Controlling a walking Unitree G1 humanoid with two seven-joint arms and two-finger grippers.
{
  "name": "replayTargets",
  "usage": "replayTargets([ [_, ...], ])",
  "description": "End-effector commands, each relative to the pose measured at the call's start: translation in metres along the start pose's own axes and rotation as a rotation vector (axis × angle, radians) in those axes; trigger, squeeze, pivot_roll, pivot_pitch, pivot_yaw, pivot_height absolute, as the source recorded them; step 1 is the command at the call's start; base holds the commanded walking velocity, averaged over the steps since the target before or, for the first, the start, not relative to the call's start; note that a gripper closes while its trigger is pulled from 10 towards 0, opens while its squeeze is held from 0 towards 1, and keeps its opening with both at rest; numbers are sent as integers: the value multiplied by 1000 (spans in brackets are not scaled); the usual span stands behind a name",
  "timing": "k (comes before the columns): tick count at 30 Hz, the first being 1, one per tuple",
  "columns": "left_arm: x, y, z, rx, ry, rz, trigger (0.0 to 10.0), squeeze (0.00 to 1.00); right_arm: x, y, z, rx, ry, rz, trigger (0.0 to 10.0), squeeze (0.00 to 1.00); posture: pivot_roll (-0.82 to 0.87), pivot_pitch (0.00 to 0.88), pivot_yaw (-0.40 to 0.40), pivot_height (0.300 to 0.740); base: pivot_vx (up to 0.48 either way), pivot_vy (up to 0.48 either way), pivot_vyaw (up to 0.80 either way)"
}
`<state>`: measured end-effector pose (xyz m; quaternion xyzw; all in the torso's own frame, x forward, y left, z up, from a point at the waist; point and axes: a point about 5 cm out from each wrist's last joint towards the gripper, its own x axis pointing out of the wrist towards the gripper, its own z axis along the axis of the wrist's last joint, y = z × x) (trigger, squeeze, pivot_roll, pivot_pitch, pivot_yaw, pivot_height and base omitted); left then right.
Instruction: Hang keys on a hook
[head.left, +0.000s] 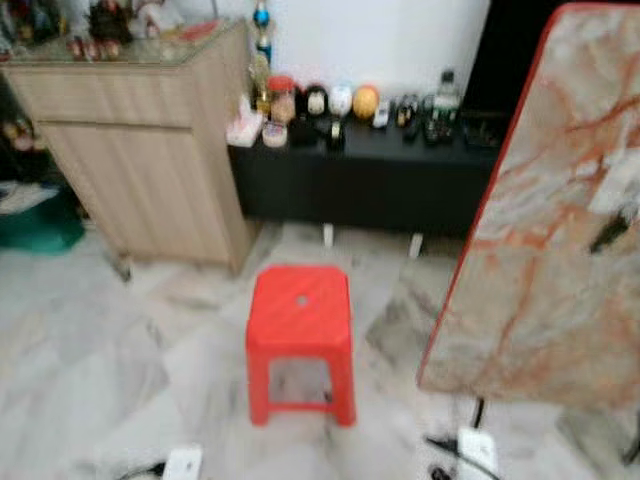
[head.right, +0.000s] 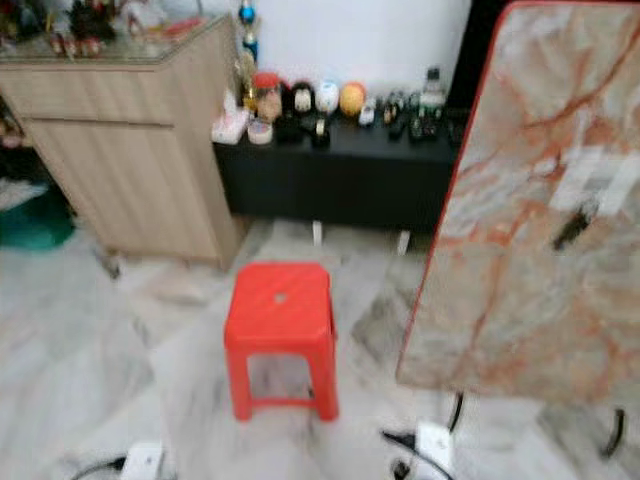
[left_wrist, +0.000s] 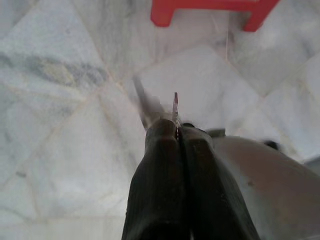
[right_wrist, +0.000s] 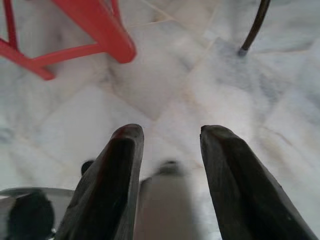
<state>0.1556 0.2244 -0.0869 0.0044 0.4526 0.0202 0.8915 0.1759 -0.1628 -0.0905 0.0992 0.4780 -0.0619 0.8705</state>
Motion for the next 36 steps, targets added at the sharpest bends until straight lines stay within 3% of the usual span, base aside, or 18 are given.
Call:
replayTargets([
  [1, 2, -6, 3, 26, -5, -28, 10000, 0, 0, -10, 3, -9, -6, -26, 10000, 0, -19, 0, 27, 740, 0, -465, 0],
  [12, 4, -17, 8, 41, -18, -47, 10000, 0, 0, -10, 3, -10, -6, -27, 10000, 0, -28, 0, 33, 740, 0, -468, 0],
  [36, 6, -20, 14, 34, -41, -50, 10000, 0, 0, -10, 2, -13, 3, -34, 10000, 0, -21, 0, 29, 740, 0, -480, 0],
])
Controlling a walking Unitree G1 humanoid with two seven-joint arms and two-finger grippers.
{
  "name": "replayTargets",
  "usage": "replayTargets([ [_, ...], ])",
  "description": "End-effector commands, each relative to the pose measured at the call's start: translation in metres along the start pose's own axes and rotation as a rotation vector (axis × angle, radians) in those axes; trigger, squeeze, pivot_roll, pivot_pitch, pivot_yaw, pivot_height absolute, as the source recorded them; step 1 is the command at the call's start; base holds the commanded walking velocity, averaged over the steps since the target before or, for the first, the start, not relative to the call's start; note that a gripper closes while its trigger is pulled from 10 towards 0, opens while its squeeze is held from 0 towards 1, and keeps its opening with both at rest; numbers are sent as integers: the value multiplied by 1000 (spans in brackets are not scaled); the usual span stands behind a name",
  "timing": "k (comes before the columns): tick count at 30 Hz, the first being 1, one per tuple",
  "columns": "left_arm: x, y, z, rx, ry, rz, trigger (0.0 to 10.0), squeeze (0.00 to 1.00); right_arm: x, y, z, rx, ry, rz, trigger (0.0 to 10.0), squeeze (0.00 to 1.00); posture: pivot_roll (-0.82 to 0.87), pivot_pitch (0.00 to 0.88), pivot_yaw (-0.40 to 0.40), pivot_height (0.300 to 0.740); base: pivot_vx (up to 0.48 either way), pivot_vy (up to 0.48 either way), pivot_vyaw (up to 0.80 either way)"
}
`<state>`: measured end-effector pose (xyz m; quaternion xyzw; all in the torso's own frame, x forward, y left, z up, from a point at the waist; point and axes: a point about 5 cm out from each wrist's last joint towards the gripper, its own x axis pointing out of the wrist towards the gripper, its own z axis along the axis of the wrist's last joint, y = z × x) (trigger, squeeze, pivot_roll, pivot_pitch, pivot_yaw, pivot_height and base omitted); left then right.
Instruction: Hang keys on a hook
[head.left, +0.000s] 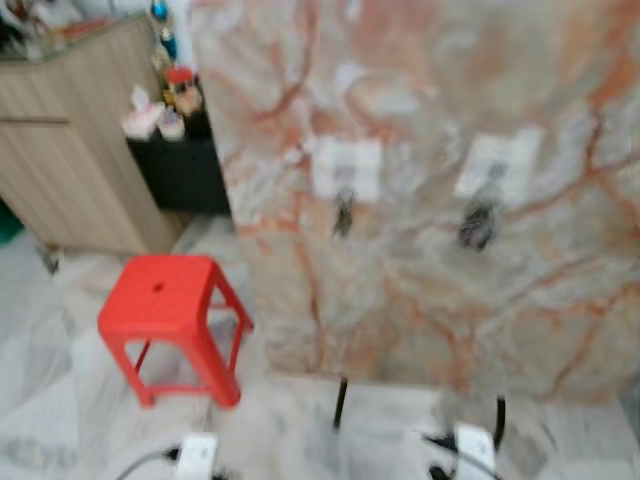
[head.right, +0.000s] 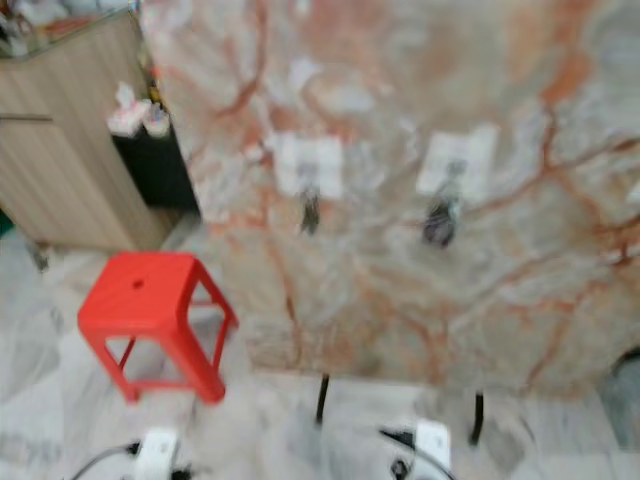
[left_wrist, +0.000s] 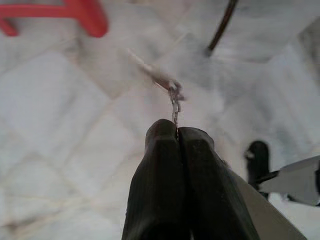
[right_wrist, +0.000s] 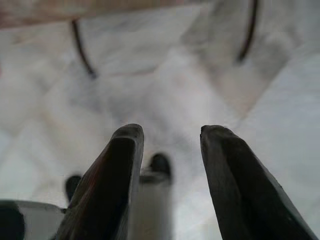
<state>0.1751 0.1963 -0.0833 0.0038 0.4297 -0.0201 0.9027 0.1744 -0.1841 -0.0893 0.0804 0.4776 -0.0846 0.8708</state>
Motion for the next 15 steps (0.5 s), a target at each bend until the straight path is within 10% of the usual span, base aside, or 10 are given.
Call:
replayTargets([
  [1, -2, 8, -3, 0, 9, 21, 10000, 0, 0, 10, -2, -2, 10, 22, 10000, 0, -21, 0, 28, 740, 0, -480, 0],
  [15, -2, 7, -3, -1, 7, 22, 10000, 0, 1, 10, 1, -28, 11, 25, 10000, 0, -21, 0, 27, 740, 0, -480, 0],
])
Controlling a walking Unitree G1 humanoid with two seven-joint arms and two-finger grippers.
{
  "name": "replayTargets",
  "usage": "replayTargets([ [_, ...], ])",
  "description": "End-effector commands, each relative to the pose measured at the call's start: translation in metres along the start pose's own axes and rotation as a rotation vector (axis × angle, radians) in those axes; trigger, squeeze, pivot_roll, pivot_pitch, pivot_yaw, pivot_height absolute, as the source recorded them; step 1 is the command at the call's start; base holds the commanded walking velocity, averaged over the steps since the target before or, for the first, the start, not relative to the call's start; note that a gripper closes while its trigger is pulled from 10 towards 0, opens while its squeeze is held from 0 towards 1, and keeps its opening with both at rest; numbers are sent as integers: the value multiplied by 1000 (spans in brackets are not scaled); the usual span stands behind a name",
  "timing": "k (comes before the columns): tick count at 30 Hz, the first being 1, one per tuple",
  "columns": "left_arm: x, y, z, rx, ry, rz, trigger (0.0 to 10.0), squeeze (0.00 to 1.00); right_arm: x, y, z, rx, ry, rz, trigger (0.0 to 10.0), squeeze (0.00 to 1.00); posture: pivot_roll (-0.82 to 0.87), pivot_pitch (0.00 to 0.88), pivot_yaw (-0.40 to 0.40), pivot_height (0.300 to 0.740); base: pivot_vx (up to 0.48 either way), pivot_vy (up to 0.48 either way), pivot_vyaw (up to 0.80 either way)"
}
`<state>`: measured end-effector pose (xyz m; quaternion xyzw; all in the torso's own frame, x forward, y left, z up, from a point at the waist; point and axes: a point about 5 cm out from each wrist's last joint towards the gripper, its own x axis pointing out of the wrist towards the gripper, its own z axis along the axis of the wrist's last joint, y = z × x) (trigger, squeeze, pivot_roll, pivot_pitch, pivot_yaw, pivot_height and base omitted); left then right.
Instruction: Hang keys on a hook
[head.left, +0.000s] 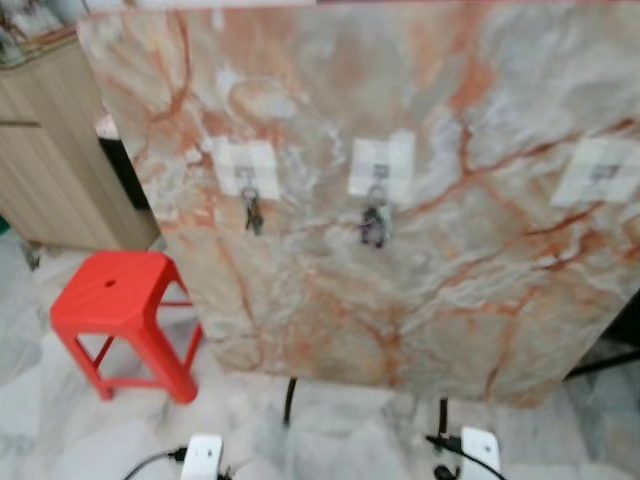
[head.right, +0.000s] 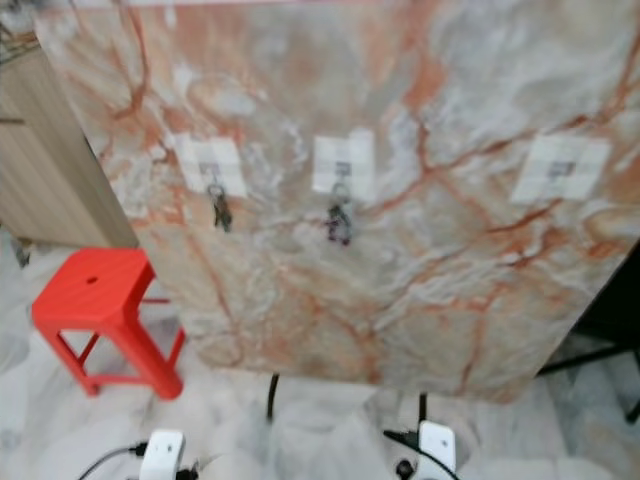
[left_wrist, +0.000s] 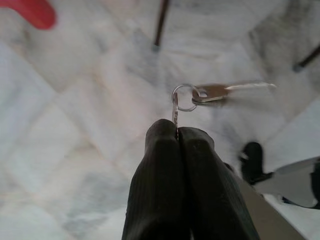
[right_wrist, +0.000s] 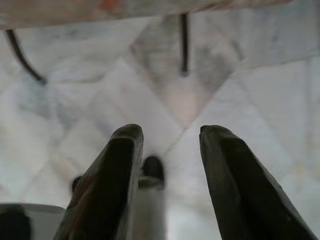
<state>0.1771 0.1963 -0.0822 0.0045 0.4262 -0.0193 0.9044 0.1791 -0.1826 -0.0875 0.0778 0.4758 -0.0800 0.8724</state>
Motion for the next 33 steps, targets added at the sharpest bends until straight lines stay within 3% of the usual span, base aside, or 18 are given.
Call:
replayTargets([
  [1, -3, 7, -6, -2, 15, 20, 10000, 0, 0, 8, -4, -29, 16, 20, 10000, 0, -21, 0, 27, 740, 0, -480, 0],
  [8, -3, 7, -6, -4, 18, 21, 10000, 0, 0, 8, -4, -24, 18, 20, 10000, 0, -23, 0, 27, 740, 0, -480, 0],
  [33, -2, 6, -5, -8, 14, 32, 10000, 0, 0, 7, -4, -21, 15, 15, 10000, 0, -24, 0, 23, 740, 0, -38, 0],
])
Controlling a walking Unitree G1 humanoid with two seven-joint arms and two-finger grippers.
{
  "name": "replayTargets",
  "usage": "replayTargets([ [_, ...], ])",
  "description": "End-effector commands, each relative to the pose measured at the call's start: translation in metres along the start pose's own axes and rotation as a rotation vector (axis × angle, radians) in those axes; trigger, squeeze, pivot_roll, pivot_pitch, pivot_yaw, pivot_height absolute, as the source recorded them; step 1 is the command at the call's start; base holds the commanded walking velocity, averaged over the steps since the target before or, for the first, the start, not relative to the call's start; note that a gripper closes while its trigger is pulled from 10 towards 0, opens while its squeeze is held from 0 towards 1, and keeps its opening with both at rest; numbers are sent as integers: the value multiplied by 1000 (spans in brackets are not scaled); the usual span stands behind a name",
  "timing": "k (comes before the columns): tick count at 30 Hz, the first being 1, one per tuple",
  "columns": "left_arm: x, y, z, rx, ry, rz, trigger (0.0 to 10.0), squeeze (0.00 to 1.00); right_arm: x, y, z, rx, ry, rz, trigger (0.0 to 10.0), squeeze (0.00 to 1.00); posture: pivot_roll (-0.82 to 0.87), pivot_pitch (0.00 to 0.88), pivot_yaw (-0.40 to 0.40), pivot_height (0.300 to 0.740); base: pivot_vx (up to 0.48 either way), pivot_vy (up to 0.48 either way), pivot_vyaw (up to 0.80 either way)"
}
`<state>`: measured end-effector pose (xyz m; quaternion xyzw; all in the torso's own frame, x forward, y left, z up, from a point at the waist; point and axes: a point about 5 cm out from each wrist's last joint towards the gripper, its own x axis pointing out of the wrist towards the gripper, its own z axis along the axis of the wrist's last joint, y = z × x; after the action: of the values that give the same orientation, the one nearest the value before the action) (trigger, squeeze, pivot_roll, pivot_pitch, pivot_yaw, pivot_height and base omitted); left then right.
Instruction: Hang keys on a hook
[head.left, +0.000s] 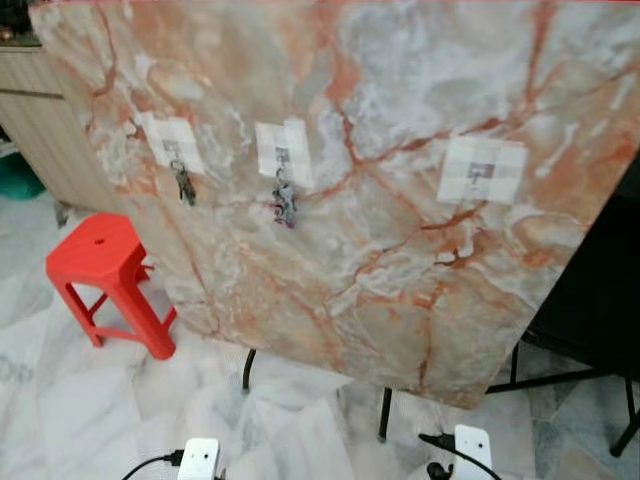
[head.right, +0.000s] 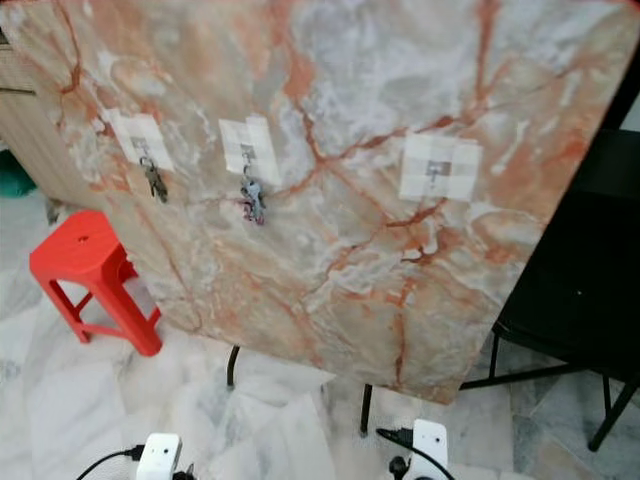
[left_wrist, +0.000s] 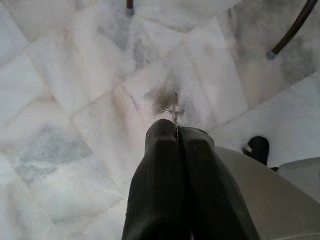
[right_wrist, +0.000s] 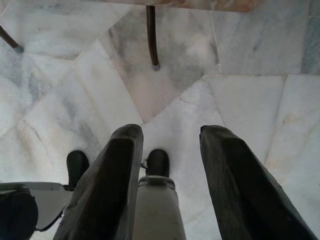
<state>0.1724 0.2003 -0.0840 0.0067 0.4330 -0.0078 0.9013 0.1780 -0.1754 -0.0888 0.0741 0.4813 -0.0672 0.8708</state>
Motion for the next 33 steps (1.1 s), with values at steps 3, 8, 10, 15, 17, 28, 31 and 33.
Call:
replayTargets([
  [3, 0, 4, 1, -1, -5, 11, 10000, 0, 0, 0, -1, -5, 3, -2, 10000, 0, -22, 0, 22, 740, 0, -160, 0],
  [8, -1, 6, 2, -1, -6, 14, 10000, 0, 0, 0, -1, -6, 3, -2, 10000, 0, -22, 0, 22, 740, 0, -480, 0],
  [10, -1, 7, 1, -4, -5, 16, 10000, 0, 0, 0, -1, -5, 3, -3, 10000, 0, -23, 0, 21, 740, 0, -480, 0],
  [15, -1, 9, 0, -5, -4, 17, 10000, 0, 0, 0, -1, -5, 2, -8, 10000, 0, -24, 0, 22, 740, 0, -480, 0],
  [17, -1, 8, 0, -5, -5, 17, 10000, 0, 0, 0, -1, -5, 2, -10, 10000, 0, -24, 0, 21, 740, 0, -480, 0],
  [28, -1, 7, 1, -5, -9, 19, 10000, 0, 0, 0, 0, -4, 0, -11, 10000, 0, -24, 0, 21, 740, 0, -480, 0],
  [31, -1, 7, 1, -4, -12, 21, 10000, 0, 0, 0, 0, -6, 0, -10, 10000, 0, -24, 0, 21, 740, 0, -480, 0],
  [33, -1, 7, 1, -3, -14, 23, 10000, 0, 0, 0, 0, -6, 0, -10, 10000, 0, -25, 0, 21, 740, 0, -480, 0],
])
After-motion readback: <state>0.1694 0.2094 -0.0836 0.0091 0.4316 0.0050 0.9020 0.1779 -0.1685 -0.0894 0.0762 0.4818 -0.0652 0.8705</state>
